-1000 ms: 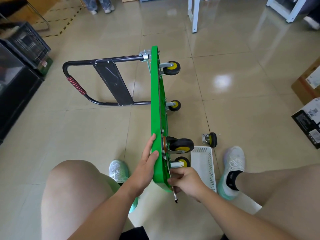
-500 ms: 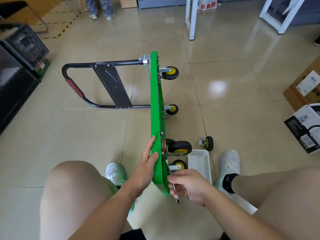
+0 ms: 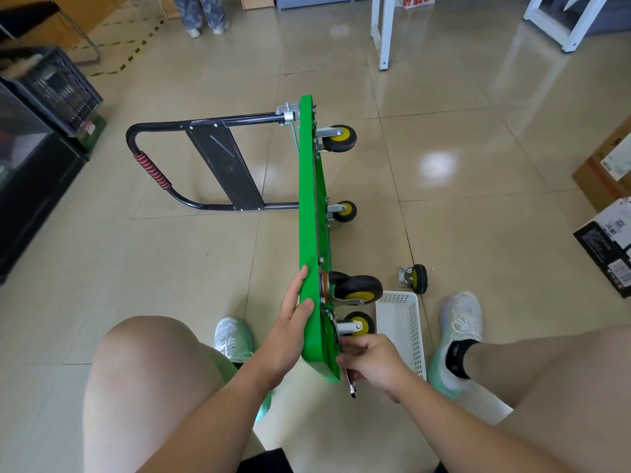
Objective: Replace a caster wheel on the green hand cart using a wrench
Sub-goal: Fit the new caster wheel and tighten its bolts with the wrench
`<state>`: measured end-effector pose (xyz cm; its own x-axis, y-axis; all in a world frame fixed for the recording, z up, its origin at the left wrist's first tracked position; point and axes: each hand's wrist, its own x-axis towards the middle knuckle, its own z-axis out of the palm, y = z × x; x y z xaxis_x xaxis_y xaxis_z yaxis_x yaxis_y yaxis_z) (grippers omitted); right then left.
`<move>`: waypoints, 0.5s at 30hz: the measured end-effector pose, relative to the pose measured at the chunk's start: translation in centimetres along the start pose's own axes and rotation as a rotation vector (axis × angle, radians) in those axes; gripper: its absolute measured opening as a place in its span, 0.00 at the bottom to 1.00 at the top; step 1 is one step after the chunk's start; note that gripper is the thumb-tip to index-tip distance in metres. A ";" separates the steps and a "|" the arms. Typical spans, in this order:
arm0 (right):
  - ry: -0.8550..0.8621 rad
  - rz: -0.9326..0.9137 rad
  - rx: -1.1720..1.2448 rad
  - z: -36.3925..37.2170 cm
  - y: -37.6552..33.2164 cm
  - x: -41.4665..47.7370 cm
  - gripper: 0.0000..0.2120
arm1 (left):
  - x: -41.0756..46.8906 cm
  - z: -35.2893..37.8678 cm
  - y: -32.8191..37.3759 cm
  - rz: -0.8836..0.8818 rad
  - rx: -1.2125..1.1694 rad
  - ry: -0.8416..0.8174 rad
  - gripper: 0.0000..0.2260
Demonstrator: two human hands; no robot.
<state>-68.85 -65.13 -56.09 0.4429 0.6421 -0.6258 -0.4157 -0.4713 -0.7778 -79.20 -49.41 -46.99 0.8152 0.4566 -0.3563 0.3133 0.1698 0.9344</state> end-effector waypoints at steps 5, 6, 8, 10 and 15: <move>-0.020 -0.009 0.033 0.3 -0.3 1.2 0.21 | 0.1 0.0 -0.1 0.000 0.008 0.004 0.23; -0.028 -0.010 0.040 0.4 -0.3 1.4 0.21 | 0.1 0.0 -0.1 -0.001 0.005 0.004 0.23; -0.037 -0.007 0.052 0.7 -0.4 1.5 0.22 | 0.1 0.0 0.0 0.002 0.009 0.007 0.23; -0.026 -0.008 0.039 0.8 -0.5 1.3 0.22 | 0.0 0.0 0.1 0.004 0.008 0.008 0.23; -0.044 -0.011 -0.037 0.9 -2.0 -0.5 0.15 | -0.2 0.1 0.3 0.009 0.007 0.004 0.23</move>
<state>-68.98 -63.98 -54.19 0.4112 0.6731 -0.6147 -0.3811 -0.4857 -0.7867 -79.16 -49.53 -46.62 0.8161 0.4619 -0.3474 0.3090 0.1593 0.9376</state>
